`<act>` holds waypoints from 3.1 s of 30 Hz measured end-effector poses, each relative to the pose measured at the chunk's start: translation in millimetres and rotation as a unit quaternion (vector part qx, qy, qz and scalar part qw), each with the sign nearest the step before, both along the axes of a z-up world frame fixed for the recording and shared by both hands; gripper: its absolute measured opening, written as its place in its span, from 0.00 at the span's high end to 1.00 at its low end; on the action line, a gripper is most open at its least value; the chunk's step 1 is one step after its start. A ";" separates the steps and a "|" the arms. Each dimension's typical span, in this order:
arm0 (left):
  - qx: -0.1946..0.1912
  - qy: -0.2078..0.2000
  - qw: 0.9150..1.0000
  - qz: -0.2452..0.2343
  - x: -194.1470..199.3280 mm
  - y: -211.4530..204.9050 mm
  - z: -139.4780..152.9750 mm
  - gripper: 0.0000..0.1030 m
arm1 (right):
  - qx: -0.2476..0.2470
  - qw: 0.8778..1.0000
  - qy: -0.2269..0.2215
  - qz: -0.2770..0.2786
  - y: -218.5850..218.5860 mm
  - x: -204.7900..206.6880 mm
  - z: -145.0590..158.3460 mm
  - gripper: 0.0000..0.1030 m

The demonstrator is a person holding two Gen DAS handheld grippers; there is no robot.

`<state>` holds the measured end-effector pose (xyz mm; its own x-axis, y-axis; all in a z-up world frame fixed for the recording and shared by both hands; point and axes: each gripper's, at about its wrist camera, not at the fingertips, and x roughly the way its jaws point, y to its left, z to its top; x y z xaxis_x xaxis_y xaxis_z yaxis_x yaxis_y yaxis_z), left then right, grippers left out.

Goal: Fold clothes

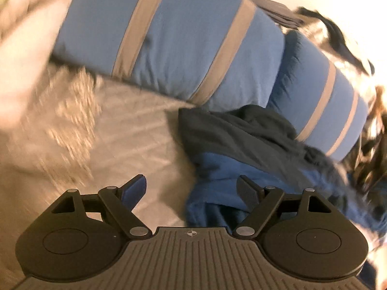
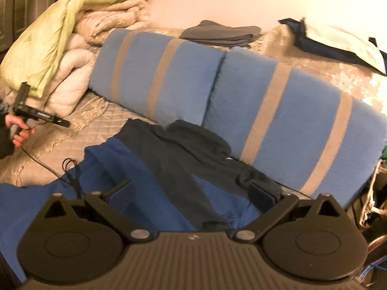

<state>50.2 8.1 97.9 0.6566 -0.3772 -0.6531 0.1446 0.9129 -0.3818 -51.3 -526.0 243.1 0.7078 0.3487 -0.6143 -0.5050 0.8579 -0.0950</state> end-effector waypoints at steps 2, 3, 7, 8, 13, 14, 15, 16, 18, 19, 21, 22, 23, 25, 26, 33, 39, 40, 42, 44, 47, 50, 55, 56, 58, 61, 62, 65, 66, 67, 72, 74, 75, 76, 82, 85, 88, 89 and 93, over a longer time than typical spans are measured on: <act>-0.047 0.019 0.999 0.016 4.1 3.9 -15.5 0.20 | -0.006 1.000 -0.002 0.011 9.7 -1.3 -4.8 0.00; -0.066 0.027 0.997 0.023 6.9 4.8 -22.4 0.20 | -0.007 1.000 -0.002 0.014 13.8 -1.0 -6.8 0.00; -0.115 0.050 0.991 0.044 17.3 6.0 -45.1 0.20 | -0.007 1.000 -0.001 0.021 25.7 2.3 -13.0 0.00; -0.125 0.055 0.989 0.048 19.4 5.8 -49.7 0.20 | -0.008 1.000 0.000 0.022 28.0 3.4 -14.6 0.00; -0.169 0.083 0.980 0.061 31.1 4.1 -74.5 0.21 | -0.014 1.000 0.008 0.026 39.2 10.9 -26.8 0.00; -0.177 0.087 0.978 0.063 32.4 3.8 -78.1 0.21 | -0.014 1.000 0.010 0.026 41.0 12.4 -29.4 0.00; -0.186 0.091 0.976 0.064 34.1 3.1 -82.0 0.21 | -0.015 0.999 0.012 0.026 42.8 13.9 -32.1 0.00; -0.195 0.096 0.974 0.064 35.6 2.0 -85.7 0.21 | -0.015 0.999 0.014 0.027 44.5 15.4 -34.5 0.00; -0.211 0.106 0.969 0.065 38.1 -0.7 -92.1 0.22 | -0.016 0.999 0.019 0.029 48.2 18.8 -39.4 0.00; -0.218 0.109 0.968 0.066 39.1 -1.7 -93.9 0.22 | -0.017 0.999 0.019 0.030 50.5 20.2 -41.6 0.00; -0.232 0.110 0.964 0.067 40.4 -4.8 -97.6 0.24 | -0.018 0.999 0.022 0.032 55.3 23.0 -45.2 0.00; -0.242 0.110 0.962 0.068 40.6 -6.0 -99.9 0.29 | -0.017 0.999 0.023 0.034 57.6 24.3 -46.9 0.00; -0.248 0.113 0.959 0.073 40.2 -6.9 -102.0 0.31 | -0.017 0.999 0.023 0.036 59.9 25.5 -48.4 0.00; -0.252 0.116 0.957 0.084 39.0 -8.2 -105.5 0.43 | -0.015 0.999 0.025 0.039 64.4 27.9 -51.5 0.00; -0.253 0.117 0.956 0.088 38.2 -8.5 -107.1 0.46 | -0.013 0.999 0.027 0.039 67.5 28.6 -53.1 0.00; -0.270 0.120 0.951 0.090 34.8 -4.0 -113.9 0.62 | -0.018 0.998 0.031 0.054 90.0 36.7 -65.1 0.00; -0.244 0.089 0.964 0.055 28.4 -5.6 -111.4 0.81 | -0.016 0.997 0.035 0.072 111.8 45.9 -68.8 0.00; -0.230 0.077 0.969 0.044 26.8 -7.7 -108.3 0.82 | -0.017 0.996 0.036 0.077 115.2 47.6 -68.3 0.00; -0.196 0.053 0.979 0.022 24.7 -13.5 -101.6 0.82 | -0.019 0.995 0.036 0.091 121.8 49.5 -66.4 0.00; -0.167 0.034 0.985 0.004 22.9 -17.8 -96.7 0.82 | -0.023 0.994 0.030 0.107 128.6 54.3 -62.0 0.00; -0.141 0.009 0.990 -0.011 20.8 -22.1 -95.2 0.82 | -0.021 0.992 0.024 0.121 138.5 67.1 -55.6 0.00; -0.103 -0.029 0.994 -0.027 14.0 -29.4 -93.9 0.83 | -0.016 0.991 0.015 0.132 149.8 80.2 -51.7 0.00; -0.028 -0.081 0.995 -0.057 3.8 -43.9 -90.5 0.83 | -0.017 0.987 -0.007 0.157 175.9 105.0 -61.5 0.04; -0.023 -0.087 0.994 -0.059 2.4 -44.6 -91.4 0.83 | -0.018 0.987 -0.010 0.162 181.2 110.6 -64.6 0.05; -0.013 -0.098 0.993 -0.064 -0.2 -45.9 -93.3 0.83 | -0.021 0.985 -0.016 0.173 192.4 121.9 -72.3 0.10; -0.012 -0.112 0.992 -0.063 -3.3 -45.6 -95.0 0.83 | -0.027 0.981 -0.019 0.189 210.0 137.6 -86.4 0.17; -0.013 -0.114 0.991 -0.063 -3.9 -45.3 -95.3 0.83 | -0.028 0.980 -0.019 0.195 218.8 143.8 -91.5 0.18; -0.016 -0.120 0.991 -0.063 -5.8 -44.5 -96.5 0.83 | -0.029 0.978 -0.021 0.207 238.6 159.7 -106.2 0.23; -0.017 -0.121 0.990 -0.063 -6.4 -44.4 -96.9 0.82 | -0.030 0.977 -0.022 0.211 245.4 164.8 -111.0 0.23; -0.015 -0.123 0.990 -0.062 -6.7 -44.8 -97.2 0.82 | -0.031 0.976 -0.023 0.215 252.2 169.9 -115.8 0.23; -0.005 -0.131 0.989 -0.061 -9.2 -48.1 -98.1 0.82 | -0.039 0.974 -0.028 0.223 285.4 198.5 -139.4 0.27; -0.004 -0.132 0.989 -0.060 -9.5 -48.2 -98.6 0.82 | -0.043 0.974 -0.029 0.219 303.1 210.7 -148.5 0.29; -0.003 -0.132 0.989 -0.060 -9.4 -48.3 -98.8 0.82 | -0.042 0.975 -0.028 0.217 309.6 217.4 -153.5 0.30; -0.003 -0.132 0.989 -0.060 -9.4 -48.4 -99.0 0.82 | -0.041 0.975 -0.025 0.217 315.3 224.2 -158.1 0.32; 0.003 -0.135 0.989 -0.059 -9.5 -49.1 -99.2 0.82 | -0.042 0.977 -0.013 0.210 347.8 257.6 -183.7 0.38; 0.008 -0.137 0.989 -0.059 -9.9 -50.2 -99.1 0.82 | -0.044 0.978 -0.011 0.205 361.3 271.6 -193.4 0.38; 0.008 -0.137 0.989 -0.059 -10.1 -49.5 -99.2 0.82 | -0.047 0.979 -0.005 0.200 372.3 284.4 -202.7 0.38; 0.008 -0.137 0.989 -0.059 -10.3 -49.1 -99.2 0.82 | -0.048 0.979 -0.001 0.198 375.3 289.3 -205.7 0.38; 0.010 -0.138 0.989 -0.059 -11.8 -49.7 -98.2 0.82 | -0.048 0.980 0.012 0.194 383.8 301.2 -214.1 0.45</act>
